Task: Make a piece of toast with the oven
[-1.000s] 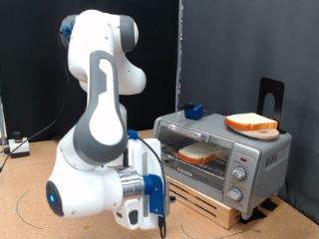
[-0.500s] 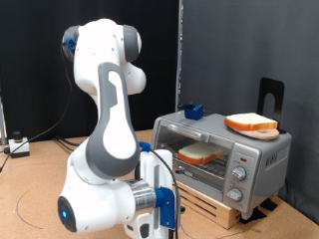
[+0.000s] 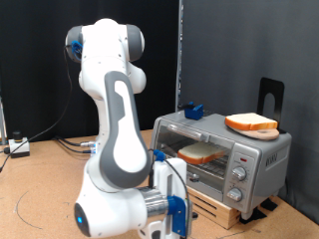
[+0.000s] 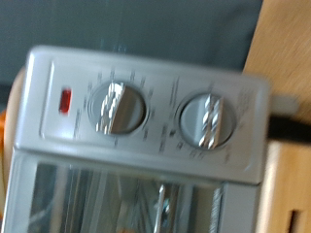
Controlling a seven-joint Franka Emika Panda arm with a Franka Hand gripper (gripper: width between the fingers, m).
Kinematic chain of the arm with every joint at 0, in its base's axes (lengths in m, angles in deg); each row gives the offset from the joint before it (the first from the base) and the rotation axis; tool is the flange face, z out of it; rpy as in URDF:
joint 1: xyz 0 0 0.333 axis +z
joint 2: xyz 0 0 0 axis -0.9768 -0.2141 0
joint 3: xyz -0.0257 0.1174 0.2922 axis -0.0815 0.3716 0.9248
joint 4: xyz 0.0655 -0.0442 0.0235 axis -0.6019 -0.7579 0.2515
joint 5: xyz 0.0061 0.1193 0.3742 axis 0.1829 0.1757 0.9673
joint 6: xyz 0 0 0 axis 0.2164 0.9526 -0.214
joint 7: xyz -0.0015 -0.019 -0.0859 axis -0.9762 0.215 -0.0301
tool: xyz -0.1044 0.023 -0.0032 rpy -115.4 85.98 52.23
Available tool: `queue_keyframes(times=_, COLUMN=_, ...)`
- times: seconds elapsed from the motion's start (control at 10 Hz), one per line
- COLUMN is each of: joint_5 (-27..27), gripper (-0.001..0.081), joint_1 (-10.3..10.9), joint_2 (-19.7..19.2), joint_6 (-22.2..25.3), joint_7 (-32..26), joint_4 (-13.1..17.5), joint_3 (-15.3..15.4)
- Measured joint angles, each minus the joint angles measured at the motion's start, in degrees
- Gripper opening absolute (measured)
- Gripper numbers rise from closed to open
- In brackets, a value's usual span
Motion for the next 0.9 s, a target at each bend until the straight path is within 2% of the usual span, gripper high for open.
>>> queue_keyframes(times=0.2, joint_5=-1.2, gripper=0.0807, joint_1=2.7, joint_2=0.0, joint_6=-1.1, joint_7=-0.1, joint_4=-0.5, joint_3=0.7)
queue_keyframes(times=0.5, joint_5=-0.9, gripper=0.0807, joint_1=5.6, joint_2=-0.6, joint_6=-6.4, joint_7=-1.1, joint_4=-1.2, joint_3=1.6)
queue_keyframes(times=0.9, joint_5=-0.5, gripper=0.0807, joint_1=6.6, joint_2=-2.1, joint_6=-7.6, joint_7=-1.3, joint_4=-1.2, joint_3=3.0)
